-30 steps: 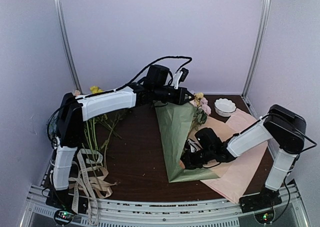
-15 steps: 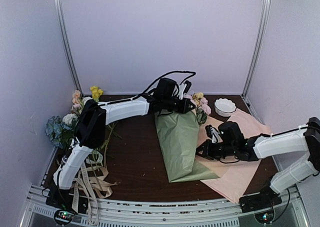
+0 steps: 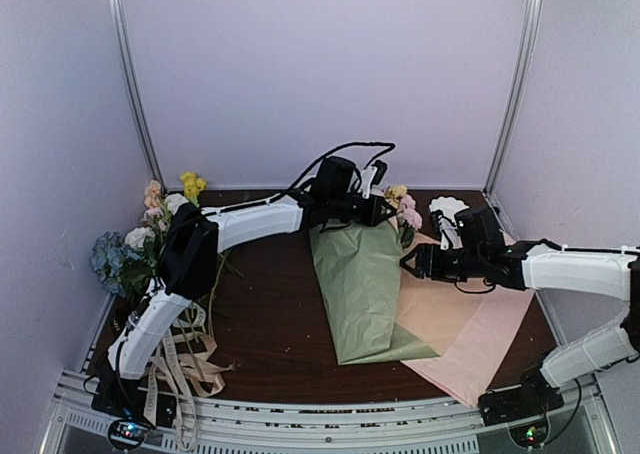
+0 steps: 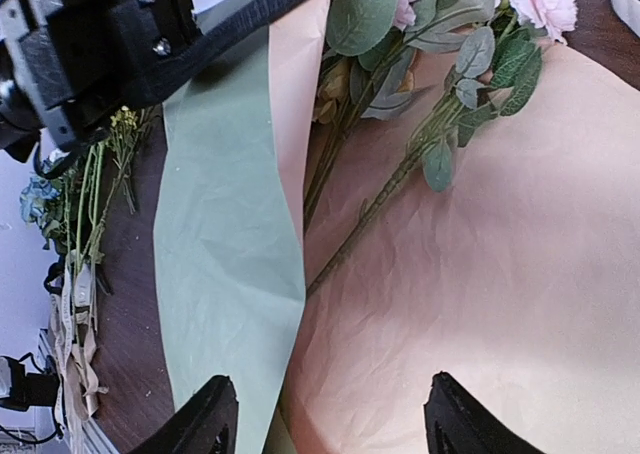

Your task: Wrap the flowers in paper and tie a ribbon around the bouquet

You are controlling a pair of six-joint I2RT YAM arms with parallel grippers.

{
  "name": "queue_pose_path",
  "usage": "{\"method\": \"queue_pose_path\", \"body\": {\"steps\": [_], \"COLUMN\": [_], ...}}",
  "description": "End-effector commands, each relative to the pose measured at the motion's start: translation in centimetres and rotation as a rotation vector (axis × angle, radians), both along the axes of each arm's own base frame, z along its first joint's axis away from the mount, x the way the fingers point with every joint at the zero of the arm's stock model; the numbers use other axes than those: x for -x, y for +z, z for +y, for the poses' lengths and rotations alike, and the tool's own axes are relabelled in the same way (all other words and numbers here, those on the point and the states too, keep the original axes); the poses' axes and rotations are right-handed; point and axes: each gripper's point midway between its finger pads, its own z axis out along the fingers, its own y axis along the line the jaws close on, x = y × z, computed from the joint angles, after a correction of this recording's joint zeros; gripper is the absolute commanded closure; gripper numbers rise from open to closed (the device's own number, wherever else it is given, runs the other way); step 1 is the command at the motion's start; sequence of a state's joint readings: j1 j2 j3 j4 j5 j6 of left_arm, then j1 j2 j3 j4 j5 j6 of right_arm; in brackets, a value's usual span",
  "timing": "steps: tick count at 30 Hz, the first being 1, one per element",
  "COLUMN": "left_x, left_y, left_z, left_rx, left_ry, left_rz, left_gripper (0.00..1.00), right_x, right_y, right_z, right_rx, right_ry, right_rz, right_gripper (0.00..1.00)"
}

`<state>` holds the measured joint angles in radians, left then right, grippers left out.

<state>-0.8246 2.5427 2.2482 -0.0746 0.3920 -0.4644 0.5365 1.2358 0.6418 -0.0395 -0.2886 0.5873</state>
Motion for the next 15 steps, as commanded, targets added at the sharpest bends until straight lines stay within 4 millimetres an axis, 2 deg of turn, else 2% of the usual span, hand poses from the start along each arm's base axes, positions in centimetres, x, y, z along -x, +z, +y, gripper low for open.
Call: {"method": "queue_pose_path", "body": {"steps": [1, 3, 5, 7, 10, 12, 15], "left_x": [0.1, 0.4, 0.5, 0.6, 0.7, 0.7, 1.3], "left_y": [3.7, 4.1, 4.1, 4.0, 3.9, 4.3, 5.5], "left_z": [-0.9, -1.0, -1.0, -1.0, -0.9, -0.8, -0.6], "left_rx": [0.084, 0.085, 0.079, 0.073, 0.065, 0.058, 0.044], "left_ry": [-0.039, -0.053, -0.057, -0.063, -0.068, -0.068, -0.091], "left_rz": [-0.092, -0.103, -0.110, -0.112, -0.116, -0.131, -0.178], "left_gripper": [1.00, 1.00, 1.00, 1.00, 1.00, 1.00, 1.00], "right_x": [-1.8, -2.1, -2.2, -2.2, -2.0, -1.8, -1.6], "right_y": [-0.9, -1.3, -1.4, -1.6, -2.2, -2.9, -3.9], "right_z": [1.6, 2.6, 3.4, 3.7, 3.5, 3.1, 1.8], "right_rx": [0.053, 0.023, -0.011, -0.024, -0.027, -0.027, -0.030], "right_ry": [0.091, 0.126, 0.148, 0.153, 0.149, 0.132, 0.074], "right_rz": [0.012, 0.028, 0.035, 0.038, 0.053, 0.074, 0.090], "right_gripper": [0.35, 0.38, 0.47, 0.60, 0.87, 1.00, 1.00]}}
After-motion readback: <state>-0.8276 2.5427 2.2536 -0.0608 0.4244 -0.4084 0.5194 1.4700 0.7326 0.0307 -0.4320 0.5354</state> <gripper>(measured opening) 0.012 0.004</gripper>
